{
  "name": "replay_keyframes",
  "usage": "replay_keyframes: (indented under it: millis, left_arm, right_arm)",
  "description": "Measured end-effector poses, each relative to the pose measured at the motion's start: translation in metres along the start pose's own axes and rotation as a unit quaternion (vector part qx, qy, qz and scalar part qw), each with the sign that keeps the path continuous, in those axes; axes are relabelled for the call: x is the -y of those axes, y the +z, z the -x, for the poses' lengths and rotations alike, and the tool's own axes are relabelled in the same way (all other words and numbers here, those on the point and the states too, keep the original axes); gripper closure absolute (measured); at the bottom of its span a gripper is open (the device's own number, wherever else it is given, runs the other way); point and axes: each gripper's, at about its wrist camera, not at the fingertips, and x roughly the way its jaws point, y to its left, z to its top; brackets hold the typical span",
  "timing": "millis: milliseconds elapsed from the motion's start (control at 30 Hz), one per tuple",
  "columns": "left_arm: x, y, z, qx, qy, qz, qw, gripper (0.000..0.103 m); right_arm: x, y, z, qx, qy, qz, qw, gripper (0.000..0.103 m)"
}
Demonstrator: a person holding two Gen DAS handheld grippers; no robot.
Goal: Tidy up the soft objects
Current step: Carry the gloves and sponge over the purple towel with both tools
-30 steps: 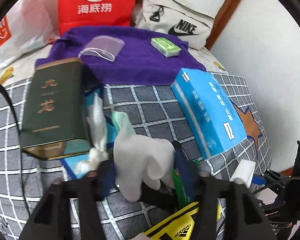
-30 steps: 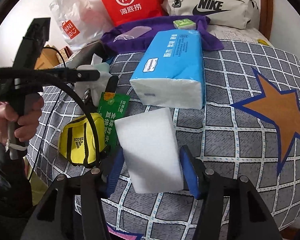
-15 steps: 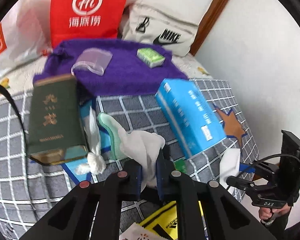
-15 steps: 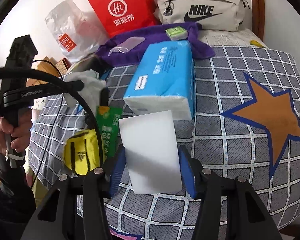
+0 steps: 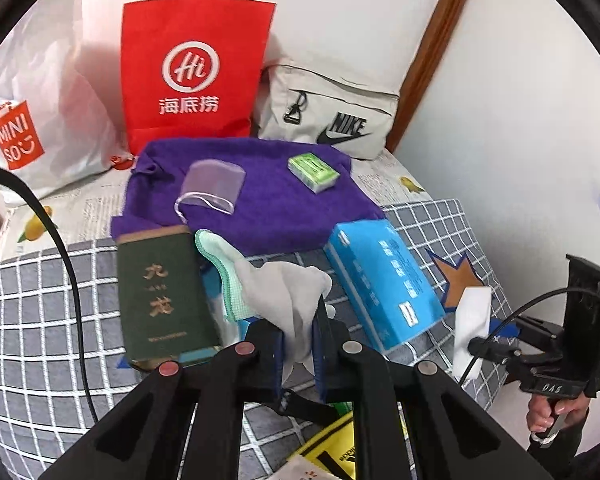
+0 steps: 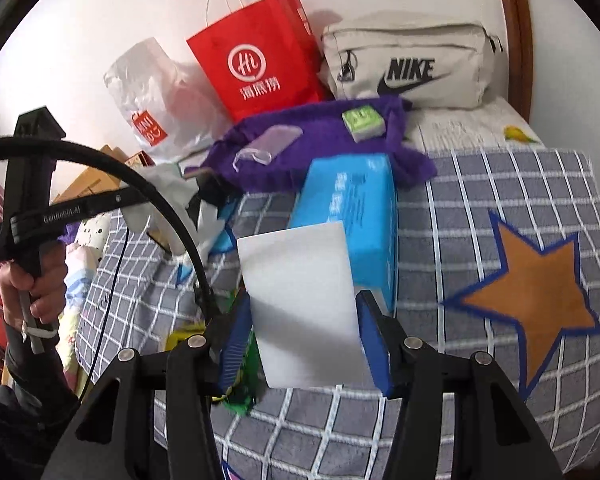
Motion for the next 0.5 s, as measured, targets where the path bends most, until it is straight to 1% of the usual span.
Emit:
replay_keyframes:
  millis: [267, 500]
  left_arm:
    - [-0.020, 0.018, 0.010, 0.019, 0.020, 0.014, 0.9995, 0.091]
    - [-0.041, 0.036, 0.009, 0.026, 0.038, 0.027, 0.9986, 0.091]
  right_arm:
    - [-0.011, 0.045, -0.006, 0.019, 0.005, 0.018, 1.000, 0.051]
    - [-0.014, 0.086, -0.023, 0.031, 0.001, 0.028, 0.999, 0.051]
